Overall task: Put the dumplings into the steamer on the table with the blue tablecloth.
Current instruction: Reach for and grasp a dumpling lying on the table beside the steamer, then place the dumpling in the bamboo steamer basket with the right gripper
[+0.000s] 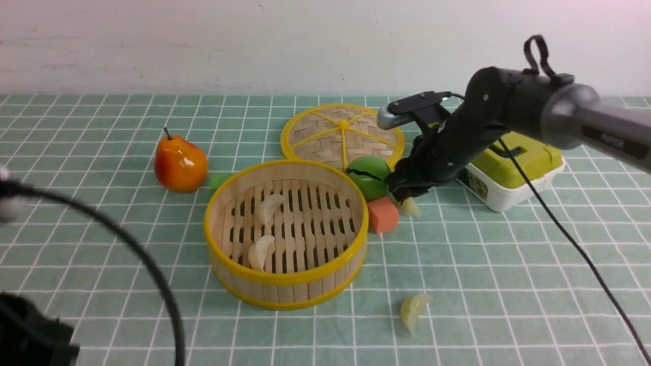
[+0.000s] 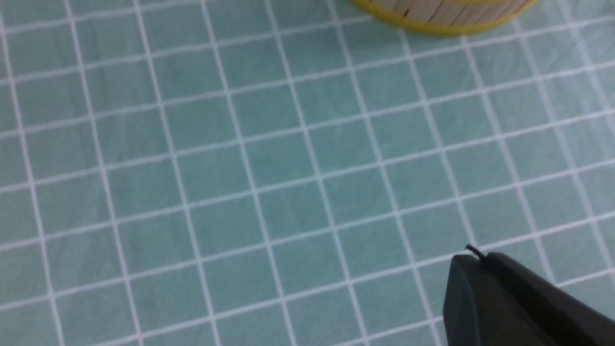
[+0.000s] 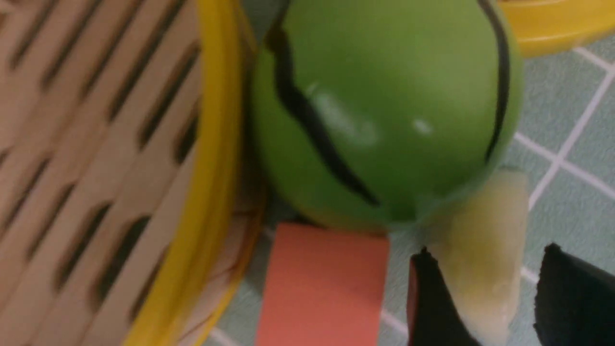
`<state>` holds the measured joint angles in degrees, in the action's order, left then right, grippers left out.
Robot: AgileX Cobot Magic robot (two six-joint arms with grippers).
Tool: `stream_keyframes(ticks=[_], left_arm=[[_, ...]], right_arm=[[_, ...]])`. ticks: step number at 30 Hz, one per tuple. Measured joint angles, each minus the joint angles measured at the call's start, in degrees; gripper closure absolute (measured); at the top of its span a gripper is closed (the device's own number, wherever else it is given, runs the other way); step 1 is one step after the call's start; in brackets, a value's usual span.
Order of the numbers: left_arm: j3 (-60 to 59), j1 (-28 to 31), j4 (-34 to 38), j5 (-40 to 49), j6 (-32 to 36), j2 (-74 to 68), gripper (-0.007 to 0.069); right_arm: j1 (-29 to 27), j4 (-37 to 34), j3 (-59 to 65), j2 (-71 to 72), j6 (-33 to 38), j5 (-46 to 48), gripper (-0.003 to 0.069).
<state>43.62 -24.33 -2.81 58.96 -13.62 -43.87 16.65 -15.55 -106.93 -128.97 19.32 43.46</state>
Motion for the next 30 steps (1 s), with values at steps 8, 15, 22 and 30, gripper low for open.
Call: stream_keyframes(ticks=[8, 15, 22, 30], left_arm=[[-9.64, 0.0, -5.53, -0.97, -2.56, 9.17, 0.0639], [-12.57, 0.0, -6.58, -4.71, -2.83, 20.25, 0.0639], [-19.44, 0.0, -6.53, -13.1, -2.9, 28.67, 0.0639], [-20.26, 0.0, -7.2, -15.45, -2.94, 32.8, 0.0639]], right_arm=[[0.0, 4.26, -3.2, -3.88, -7.56, 0.45, 0.0438], [0.0, 4.9, -3.47, -1.58, -8.07, 4.56, 0.0446], [0.85, -2.04, -3.47, 6.73, -8.44, 5.23, 0.0447], [10.45, -14.88, -3.52, 4.13, -7.83, 3.38, 0.0451]])
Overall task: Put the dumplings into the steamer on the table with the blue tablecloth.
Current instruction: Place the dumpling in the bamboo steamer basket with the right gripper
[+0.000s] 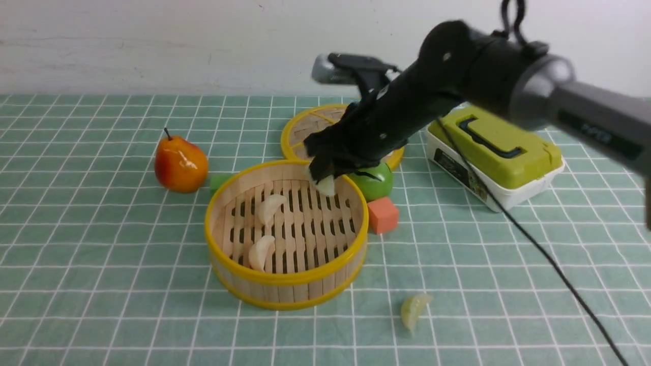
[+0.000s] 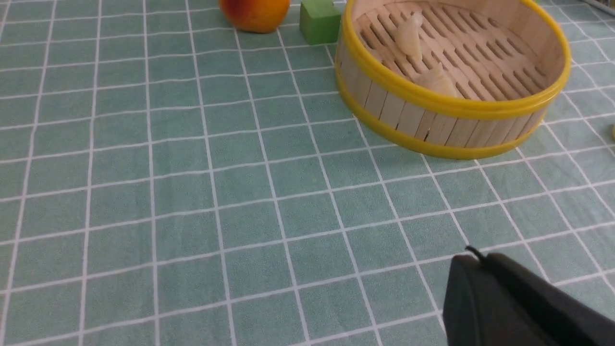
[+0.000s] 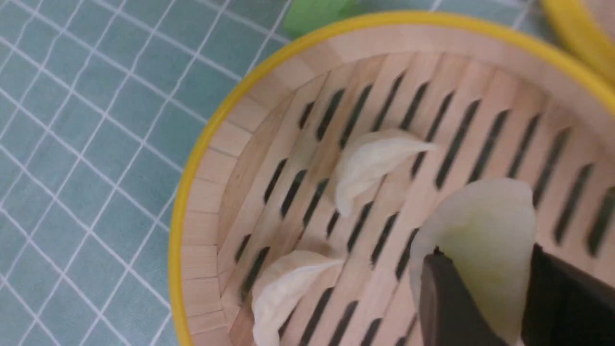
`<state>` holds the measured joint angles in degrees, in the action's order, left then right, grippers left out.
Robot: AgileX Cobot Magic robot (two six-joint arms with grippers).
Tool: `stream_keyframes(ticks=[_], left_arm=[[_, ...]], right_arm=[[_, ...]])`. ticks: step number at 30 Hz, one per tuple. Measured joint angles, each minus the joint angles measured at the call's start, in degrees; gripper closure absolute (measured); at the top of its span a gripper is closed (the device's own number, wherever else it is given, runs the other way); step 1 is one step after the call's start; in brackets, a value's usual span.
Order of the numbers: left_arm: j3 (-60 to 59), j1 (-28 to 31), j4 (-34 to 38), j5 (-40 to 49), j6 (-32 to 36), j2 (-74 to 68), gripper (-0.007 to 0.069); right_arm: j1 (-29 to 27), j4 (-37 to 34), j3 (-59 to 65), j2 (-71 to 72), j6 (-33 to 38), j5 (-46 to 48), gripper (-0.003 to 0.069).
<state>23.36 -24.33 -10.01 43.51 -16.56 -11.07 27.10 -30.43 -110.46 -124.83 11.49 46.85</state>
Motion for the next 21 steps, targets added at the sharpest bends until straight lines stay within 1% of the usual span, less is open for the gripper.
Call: stream_keyframes(ticks=[3, 7, 8, 10, 11, 13, 16, 17, 19, 20, 21], left_arm=[[0.0, 0.0, -0.05, -0.02, -0.06, 0.12, 0.0639], [0.0, 0.0, -0.05, -0.02, -0.06, 0.12, 0.0638], [0.0, 0.0, -0.05, -0.02, -0.06, 0.12, 0.0638], [0.0, 0.0, -0.05, -0.02, -0.06, 0.12, 0.0638], [0.0, 0.0, -0.05, -0.08, -0.06, 0.12, 0.0638], [0.0, 0.0, -0.05, -0.07, -0.06, 0.12, 0.0638], [0.0, 0.0, -0.05, -0.09, -0.06, 0.12, 0.0638], [0.0, 0.0, -0.05, -0.09, -0.06, 0.12, 0.0638], [0.0, 0.0, -0.05, -0.09, -0.06, 0.12, 0.0638], [0.0, 0.0, -0.05, -0.09, -0.06, 0.12, 0.0638], [0.0, 0.0, -0.05, -0.09, -0.06, 0.12, 0.0638]], right_arm=[[0.89, 0.45, 0.05, -3.83, -1.04, -2.99, 0.0452], [0.56, 1.52, 0.11, -6.62, -4.85, -6.42, 0.0444], [0.48, 1.52, 0.11, -6.62, -5.95, -6.64, 0.0431], [0.35, 2.01, 0.11, -6.4, -8.1, -7.23, 0.0375], [0.21, 2.17, 0.11, -5.94, -9.0, -6.9, 0.0333], [-0.14, 2.33, 0.11, -4.72, -9.37, -5.28, 0.0272], [-0.78, 3.3, 0.11, -0.84, -9.58, -1.25, 0.0237], [-1.04, 4.58, 0.11, 1.37, -9.74, 0.33, 0.0234], [-1.41, 8.84, 0.11, 6.26, -10.97, 3.74, 0.0236], [-1.53, 12.55, 0.39, 8.65, -12.26, 6.12, 0.0242], [-1.53, 13.88, 0.67, 10.07, -12.73, 6.89, 0.0244]])
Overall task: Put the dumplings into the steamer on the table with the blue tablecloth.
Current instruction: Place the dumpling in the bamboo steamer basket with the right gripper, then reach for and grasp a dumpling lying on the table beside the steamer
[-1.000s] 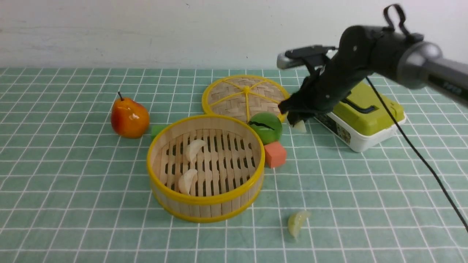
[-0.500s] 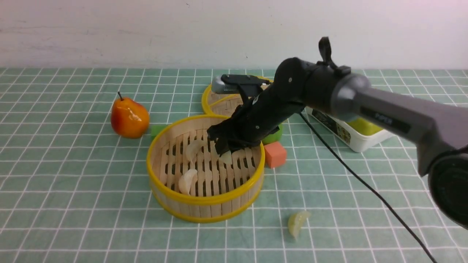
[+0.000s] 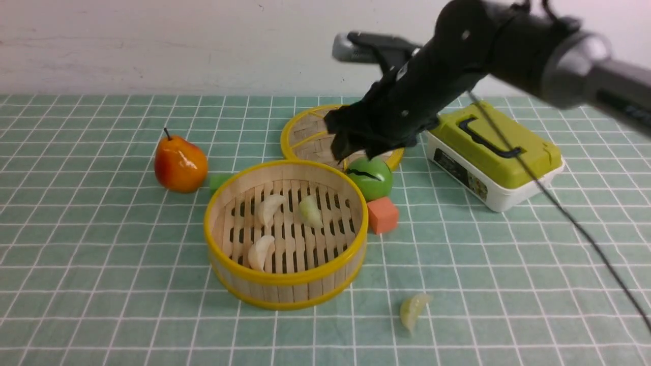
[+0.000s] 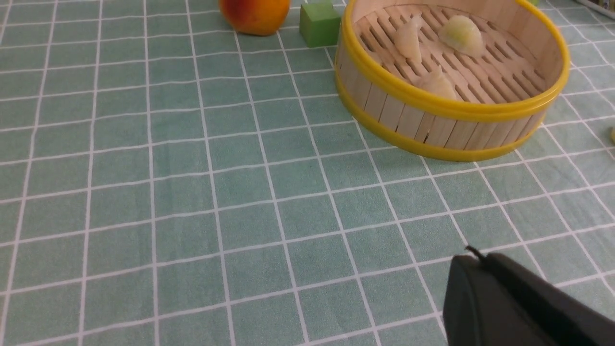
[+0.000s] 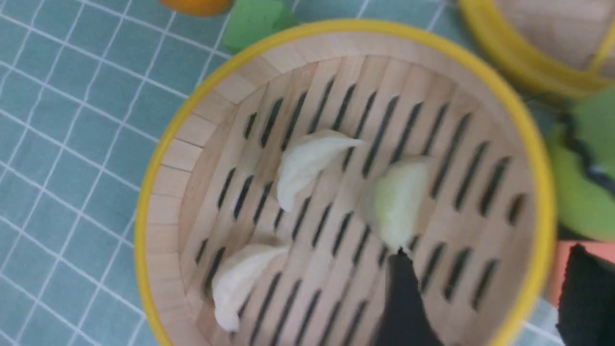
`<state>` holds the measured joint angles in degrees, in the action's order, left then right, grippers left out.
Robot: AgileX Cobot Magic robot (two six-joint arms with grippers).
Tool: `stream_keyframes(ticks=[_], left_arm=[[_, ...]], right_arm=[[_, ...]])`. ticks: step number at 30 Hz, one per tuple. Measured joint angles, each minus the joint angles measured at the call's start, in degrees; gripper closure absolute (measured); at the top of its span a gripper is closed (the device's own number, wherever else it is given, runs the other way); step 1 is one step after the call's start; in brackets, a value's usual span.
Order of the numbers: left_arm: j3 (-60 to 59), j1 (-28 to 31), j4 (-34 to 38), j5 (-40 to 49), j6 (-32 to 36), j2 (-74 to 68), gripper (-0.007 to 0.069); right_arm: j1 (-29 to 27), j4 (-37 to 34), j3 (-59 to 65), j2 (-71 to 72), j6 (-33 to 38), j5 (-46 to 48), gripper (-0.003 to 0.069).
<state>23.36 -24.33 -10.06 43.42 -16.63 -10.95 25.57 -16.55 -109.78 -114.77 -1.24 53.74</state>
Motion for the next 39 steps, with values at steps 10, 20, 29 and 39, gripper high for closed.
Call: stream_keyframes(ticks=[10, 20, 29, 39], left_arm=[[-0.13, 0.0, 0.0, -0.37, 0.0, 0.0, 0.0638], [-0.13, 0.0, 0.0, -0.44, 0.0, 0.0, 0.0638], [-0.13, 0.0, 0.0, -0.39, 0.0, 0.0, 0.0634], [-0.13, 0.0, -0.28, -0.43, 0.0, 0.0, 0.0628]], right_arm=[[-0.13, 8.85, 36.39, 11.8, -14.5, -9.09, 0.0258], [0.91, -2.35, 48.41, 11.56, -12.41, -25.15, 0.026], [2.94, -0.11, 48.37, 8.77, -9.88, -27.03, 0.0451], [4.01, -2.61, 38.76, 17.13, 0.37, -17.08, 0.0452]])
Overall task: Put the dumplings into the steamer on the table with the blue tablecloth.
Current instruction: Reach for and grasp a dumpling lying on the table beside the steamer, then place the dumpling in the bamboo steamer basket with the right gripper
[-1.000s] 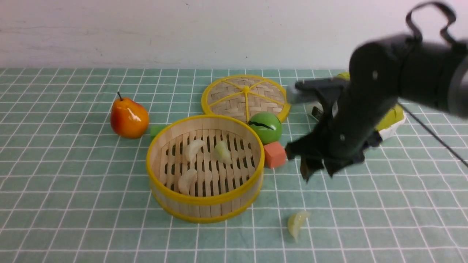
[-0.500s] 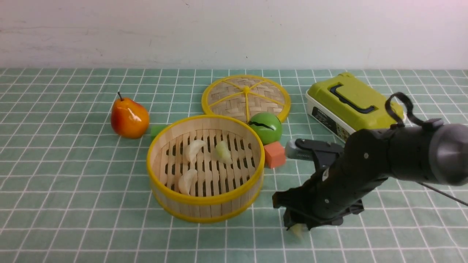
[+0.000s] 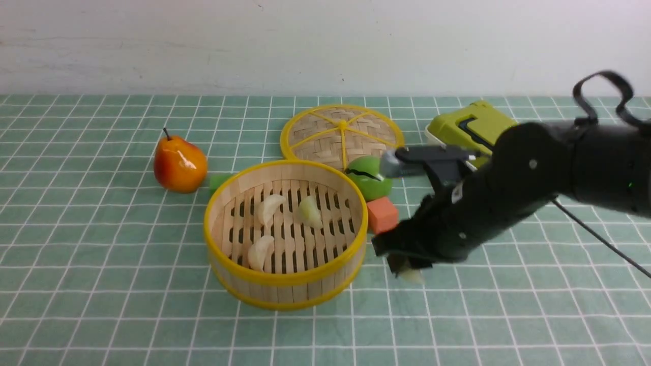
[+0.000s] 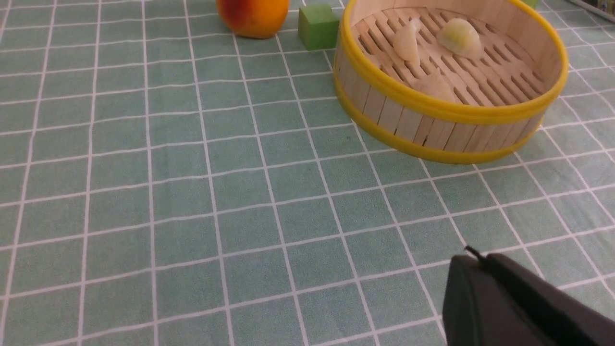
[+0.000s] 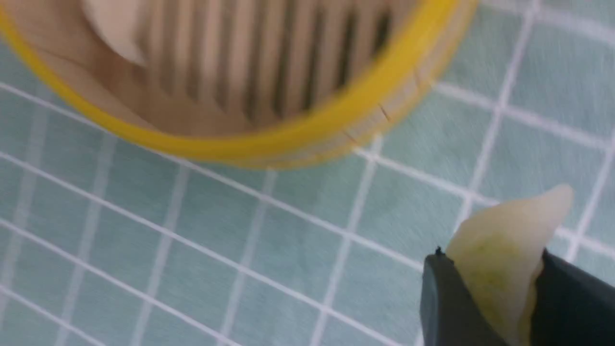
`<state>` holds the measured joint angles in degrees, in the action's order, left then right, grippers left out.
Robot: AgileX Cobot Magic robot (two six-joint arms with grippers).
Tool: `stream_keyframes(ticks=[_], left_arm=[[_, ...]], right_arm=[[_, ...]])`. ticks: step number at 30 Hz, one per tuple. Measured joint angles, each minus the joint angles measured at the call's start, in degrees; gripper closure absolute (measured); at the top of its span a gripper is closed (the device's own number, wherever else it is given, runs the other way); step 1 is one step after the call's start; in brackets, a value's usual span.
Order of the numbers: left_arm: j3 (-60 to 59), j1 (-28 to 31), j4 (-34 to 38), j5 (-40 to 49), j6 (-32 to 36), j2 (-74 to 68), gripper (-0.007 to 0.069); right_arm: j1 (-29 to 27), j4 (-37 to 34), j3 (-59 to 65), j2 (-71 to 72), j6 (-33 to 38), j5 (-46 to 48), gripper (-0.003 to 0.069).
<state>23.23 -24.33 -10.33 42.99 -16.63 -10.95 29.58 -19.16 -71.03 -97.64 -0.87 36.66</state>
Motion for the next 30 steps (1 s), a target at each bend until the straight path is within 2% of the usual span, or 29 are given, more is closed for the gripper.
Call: stream_keyframes(ticks=[7, 14, 16, 21, 24, 27, 30], left_arm=[[-0.07, 0.0, -0.59, 0.0, 0.0, 0.0, 0.0622], [-0.07, 0.0, -0.78, 0.0, 0.0, 0.0, 0.0617], [-0.07, 0.0, -0.83, 0.0, 0.0, 0.0, 0.0613], [-0.07, 0.0, -0.83, 0.0, 0.0, 0.0, 0.0606], [-0.07, 0.0, -0.83, 0.0, 0.0, 0.0, 0.0603], [-0.07, 0.0, -0.83, 0.0, 0.0, 0.0, 0.0601], [-0.07, 0.0, -0.83, 0.0, 0.0, 0.0, 0.0596]], right_arm=[[3.43, -9.21, -10.5, -7.42, 12.63, -7.91, 0.0452], [3.74, -11.01, -16.98, -20.47, 13.92, -10.78, 0.0452], [3.74, -11.14, -17.13, -21.47, 13.96, -10.72, 0.0432], [3.74, -11.51, -17.27, -21.28, 14.03, -10.99, 0.0284], [3.65, -11.41, -17.27, -18.67, 14.05, -10.49, 0.0237], [3.51, -10.39, -17.27, -13.73, 14.09, -9.3, 0.0254], [3.07, -8.23, -17.27, -6.67, 14.09, -7.63, 0.0329]])
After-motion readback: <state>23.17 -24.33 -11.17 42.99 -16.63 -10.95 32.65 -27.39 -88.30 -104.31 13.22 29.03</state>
